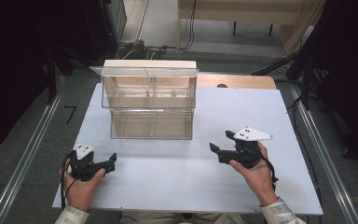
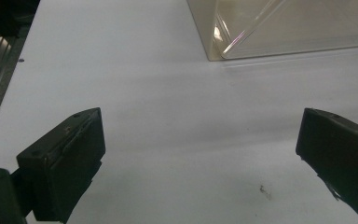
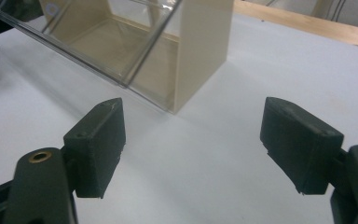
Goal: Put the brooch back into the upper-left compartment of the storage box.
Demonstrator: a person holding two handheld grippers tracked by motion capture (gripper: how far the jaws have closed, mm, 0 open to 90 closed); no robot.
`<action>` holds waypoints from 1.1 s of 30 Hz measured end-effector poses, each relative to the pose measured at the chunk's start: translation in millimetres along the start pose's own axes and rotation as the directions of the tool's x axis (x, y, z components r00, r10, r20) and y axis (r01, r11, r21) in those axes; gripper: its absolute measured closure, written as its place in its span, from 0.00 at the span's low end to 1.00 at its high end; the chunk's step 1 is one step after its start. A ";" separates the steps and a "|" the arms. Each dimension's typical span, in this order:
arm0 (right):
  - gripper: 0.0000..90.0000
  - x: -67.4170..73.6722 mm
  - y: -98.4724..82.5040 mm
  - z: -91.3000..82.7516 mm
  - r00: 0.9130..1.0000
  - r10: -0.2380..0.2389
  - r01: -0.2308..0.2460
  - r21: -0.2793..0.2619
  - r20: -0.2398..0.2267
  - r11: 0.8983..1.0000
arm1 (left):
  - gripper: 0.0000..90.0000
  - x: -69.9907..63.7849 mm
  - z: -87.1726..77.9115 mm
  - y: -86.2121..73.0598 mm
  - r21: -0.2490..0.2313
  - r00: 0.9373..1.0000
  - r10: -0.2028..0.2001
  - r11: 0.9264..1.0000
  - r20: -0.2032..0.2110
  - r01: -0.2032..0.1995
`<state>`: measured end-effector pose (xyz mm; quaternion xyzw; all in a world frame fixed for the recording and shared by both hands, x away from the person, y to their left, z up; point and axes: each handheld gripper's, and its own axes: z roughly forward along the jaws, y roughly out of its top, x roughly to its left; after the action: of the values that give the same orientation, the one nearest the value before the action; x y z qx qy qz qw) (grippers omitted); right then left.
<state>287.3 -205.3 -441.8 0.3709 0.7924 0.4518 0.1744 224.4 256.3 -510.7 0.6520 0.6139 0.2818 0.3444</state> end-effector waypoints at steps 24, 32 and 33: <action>0.21 -28.7 -40.6 -32.0 0.991 0.074 -0.076 0.017 0.114 0.997 | 0.02 -1.6 0.8 0.1 0.005 1.000 0.010 1.000 0.000 -0.010; 0.20 -48.8 -59.6 -50.0 0.973 0.122 -0.129 0.022 0.195 0.991 | 0.02 -2.1 1.8 -0.2 0.010 1.000 0.012 1.000 -0.003 -0.012; 0.20 -52.1 -62.8 -52.4 0.969 0.129 -0.136 0.024 0.209 0.990 | 0.02 -2.2 2.1 -0.2 0.011 1.000 0.012 1.000 -0.003 -0.011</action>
<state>262.8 -294.8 -470.1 0.4712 0.7518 0.4063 0.2182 225.7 253.9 -512.1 0.6569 0.6122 0.2816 0.3383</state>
